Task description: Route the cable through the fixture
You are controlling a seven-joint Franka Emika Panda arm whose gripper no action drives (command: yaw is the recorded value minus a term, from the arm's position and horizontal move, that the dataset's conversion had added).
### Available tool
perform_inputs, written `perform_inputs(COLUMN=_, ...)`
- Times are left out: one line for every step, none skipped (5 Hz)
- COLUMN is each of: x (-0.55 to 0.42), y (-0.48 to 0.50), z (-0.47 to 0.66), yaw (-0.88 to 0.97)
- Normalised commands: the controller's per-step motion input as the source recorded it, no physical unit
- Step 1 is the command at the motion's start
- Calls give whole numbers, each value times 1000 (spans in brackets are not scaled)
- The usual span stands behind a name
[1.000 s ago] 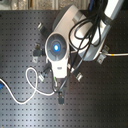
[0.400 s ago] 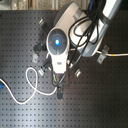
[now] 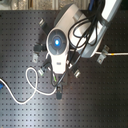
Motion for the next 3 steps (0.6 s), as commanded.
perform_inputs(x=-124, y=275, z=460, yaw=66)
perform_inputs(x=-81, y=188, z=522, yaw=40)
perform_inputs(x=6, y=102, z=273, yaw=57)
